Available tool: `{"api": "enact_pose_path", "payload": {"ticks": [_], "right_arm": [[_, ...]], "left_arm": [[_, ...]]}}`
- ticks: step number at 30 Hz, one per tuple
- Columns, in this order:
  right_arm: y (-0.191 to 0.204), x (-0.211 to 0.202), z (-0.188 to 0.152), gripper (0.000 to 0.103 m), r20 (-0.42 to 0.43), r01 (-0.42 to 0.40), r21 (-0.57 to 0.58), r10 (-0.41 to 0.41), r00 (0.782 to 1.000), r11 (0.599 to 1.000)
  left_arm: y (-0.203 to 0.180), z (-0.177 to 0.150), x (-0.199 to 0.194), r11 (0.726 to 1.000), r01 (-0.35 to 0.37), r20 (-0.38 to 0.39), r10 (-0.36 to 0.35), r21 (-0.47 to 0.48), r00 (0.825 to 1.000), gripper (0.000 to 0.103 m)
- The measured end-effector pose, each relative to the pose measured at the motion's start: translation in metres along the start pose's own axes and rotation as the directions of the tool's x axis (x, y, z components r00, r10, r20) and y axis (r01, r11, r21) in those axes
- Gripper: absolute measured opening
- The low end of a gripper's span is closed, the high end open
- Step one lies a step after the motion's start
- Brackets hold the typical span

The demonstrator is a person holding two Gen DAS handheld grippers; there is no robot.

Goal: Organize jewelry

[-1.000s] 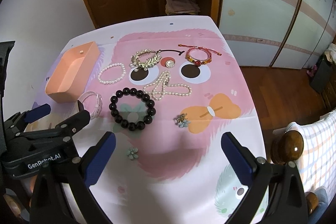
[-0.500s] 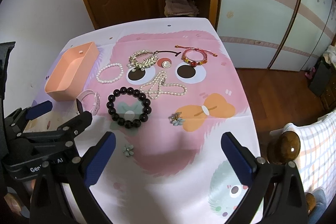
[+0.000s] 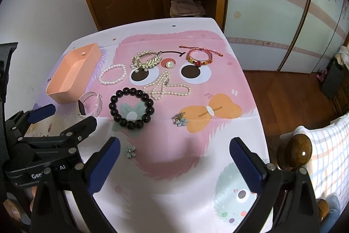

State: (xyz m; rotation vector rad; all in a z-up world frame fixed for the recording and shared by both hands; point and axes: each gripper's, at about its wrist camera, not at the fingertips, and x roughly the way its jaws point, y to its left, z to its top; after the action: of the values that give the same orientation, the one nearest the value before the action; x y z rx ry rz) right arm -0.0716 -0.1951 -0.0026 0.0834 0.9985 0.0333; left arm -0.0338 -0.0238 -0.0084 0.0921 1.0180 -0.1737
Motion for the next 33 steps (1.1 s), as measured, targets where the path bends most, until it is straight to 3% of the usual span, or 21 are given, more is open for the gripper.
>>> {"api": "enact_pose_path", "payload": {"ticks": [25,30,33], "right_arm": [[-0.006,-0.028,-0.005,0.098,0.04,0.001,-0.009,-0.001,0.999,1.0],[-0.002,-0.037,-0.001,0.098,0.058,0.025,-0.062,-0.021,0.998,0.998],[-0.004,-0.037,-0.003,0.096,0.06,0.023,-0.065,-0.019,0.998,0.998]], "left_arm": [[-0.012,-0.016,-0.023,0.999,-0.01,0.01,0.009,0.045,1.0,0.101],[-0.015,-0.018,-0.026,0.999,0.012,0.004,-0.012,0.052,1.0,0.101],[-0.015,-0.02,-0.021,0.996,0.076,-0.022,-0.075,0.055,0.997,0.101]]}}
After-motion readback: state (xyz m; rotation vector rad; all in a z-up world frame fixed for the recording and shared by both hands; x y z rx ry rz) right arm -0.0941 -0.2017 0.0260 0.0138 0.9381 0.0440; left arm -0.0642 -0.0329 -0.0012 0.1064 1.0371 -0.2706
